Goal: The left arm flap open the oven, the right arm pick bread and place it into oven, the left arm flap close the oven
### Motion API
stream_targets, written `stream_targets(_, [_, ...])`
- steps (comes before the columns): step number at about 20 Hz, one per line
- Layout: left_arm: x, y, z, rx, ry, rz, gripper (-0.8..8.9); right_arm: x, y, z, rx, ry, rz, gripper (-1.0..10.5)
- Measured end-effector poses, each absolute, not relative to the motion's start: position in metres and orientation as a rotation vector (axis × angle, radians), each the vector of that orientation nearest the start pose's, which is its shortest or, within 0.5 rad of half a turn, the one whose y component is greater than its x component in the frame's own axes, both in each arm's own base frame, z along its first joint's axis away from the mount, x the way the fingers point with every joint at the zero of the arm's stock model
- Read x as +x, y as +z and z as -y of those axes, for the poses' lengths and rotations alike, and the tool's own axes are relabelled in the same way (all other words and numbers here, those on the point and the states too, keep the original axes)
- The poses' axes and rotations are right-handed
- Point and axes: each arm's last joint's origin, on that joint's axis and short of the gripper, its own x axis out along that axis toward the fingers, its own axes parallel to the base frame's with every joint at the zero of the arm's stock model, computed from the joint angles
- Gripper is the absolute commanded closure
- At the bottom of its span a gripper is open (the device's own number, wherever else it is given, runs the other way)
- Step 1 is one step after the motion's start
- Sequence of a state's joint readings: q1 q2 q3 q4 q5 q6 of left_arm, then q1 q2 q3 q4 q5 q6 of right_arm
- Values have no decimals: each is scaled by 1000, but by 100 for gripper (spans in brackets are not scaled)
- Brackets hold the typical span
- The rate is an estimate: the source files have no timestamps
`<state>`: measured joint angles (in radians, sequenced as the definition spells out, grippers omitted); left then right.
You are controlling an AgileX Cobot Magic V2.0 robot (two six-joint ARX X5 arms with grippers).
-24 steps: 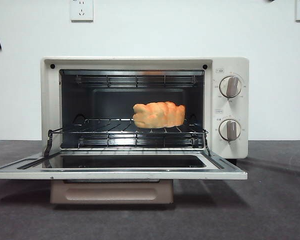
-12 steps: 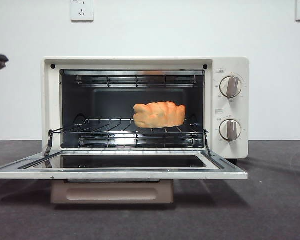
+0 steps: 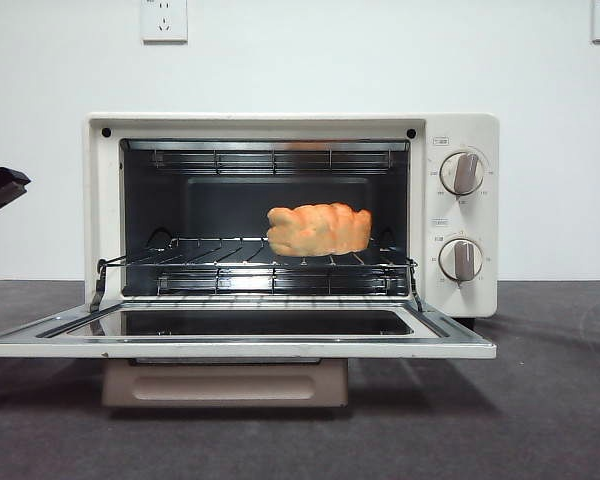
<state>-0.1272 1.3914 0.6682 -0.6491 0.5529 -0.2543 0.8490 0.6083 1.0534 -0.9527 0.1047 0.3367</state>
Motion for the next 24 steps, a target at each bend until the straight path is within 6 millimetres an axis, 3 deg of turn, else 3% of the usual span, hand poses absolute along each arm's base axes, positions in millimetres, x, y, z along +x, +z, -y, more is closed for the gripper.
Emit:
stream_targets(17, [211,155,39,-557,-428,-1435,804,57,367,-60,88,636,-579,497])
stream_targets(24, [215,160,36,-658,-517,-1371,804,57,367,-60,110,628,-587,497])
